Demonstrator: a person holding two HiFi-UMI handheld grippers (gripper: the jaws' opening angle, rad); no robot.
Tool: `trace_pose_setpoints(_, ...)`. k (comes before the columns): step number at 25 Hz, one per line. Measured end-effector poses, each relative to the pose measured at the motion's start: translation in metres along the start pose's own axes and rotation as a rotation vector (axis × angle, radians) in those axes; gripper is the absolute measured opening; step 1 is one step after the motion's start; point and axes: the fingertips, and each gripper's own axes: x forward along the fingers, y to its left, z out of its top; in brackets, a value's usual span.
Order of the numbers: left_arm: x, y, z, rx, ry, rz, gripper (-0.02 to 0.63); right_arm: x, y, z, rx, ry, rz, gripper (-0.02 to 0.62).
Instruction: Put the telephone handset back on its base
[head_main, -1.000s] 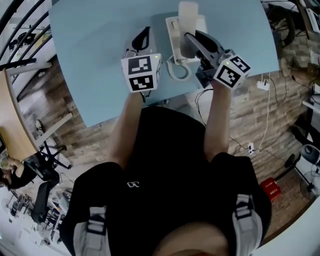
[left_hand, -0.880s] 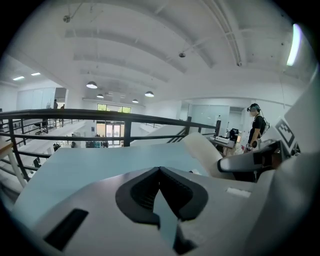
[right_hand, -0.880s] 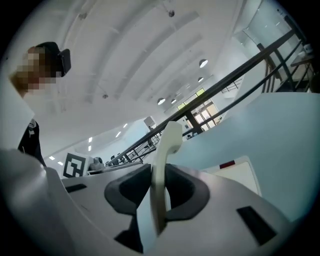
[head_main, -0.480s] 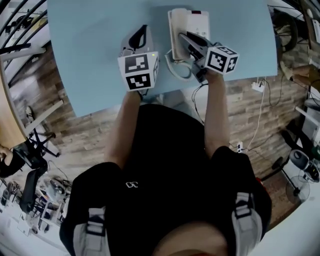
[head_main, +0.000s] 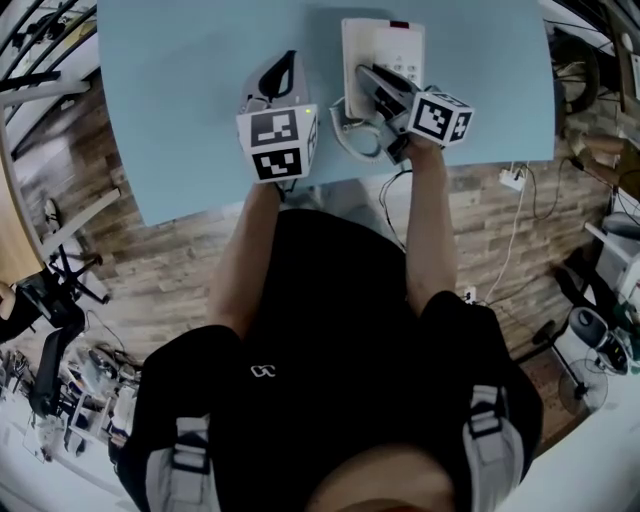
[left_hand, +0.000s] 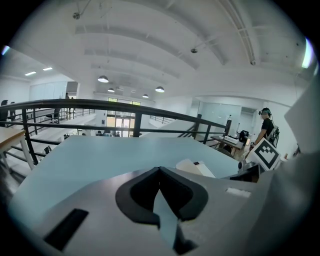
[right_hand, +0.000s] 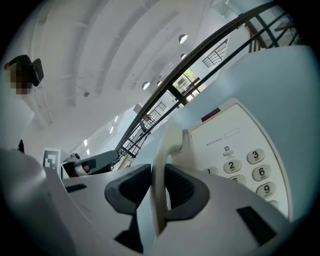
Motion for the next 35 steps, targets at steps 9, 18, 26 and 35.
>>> trace_pose_setpoints(9, 0.0, -0.004, 0.001, -0.008, -0.002, -0.001, 0.0, 0.001, -0.003, 0.0, 0.036, -0.013, -0.014, 0.098)
trace_pose_setpoints(18, -0.002, -0.013, -0.003, -0.011, -0.002, -0.014, 0.0, -0.015, -0.01, 0.003, -0.061, -0.038, -0.196, 0.119)
trace_pose_setpoints(26, -0.006, -0.026, -0.007, -0.016, -0.004, -0.023, 0.0, -0.042, -0.016, -0.001, -0.12, -0.053, -0.308, 0.02)
trace_pose_setpoints(35, -0.018, -0.038, -0.003, -0.006, -0.035, 0.0, 0.0, -0.036, -0.013, -0.015, -0.202, 0.046, -0.334, 0.011)
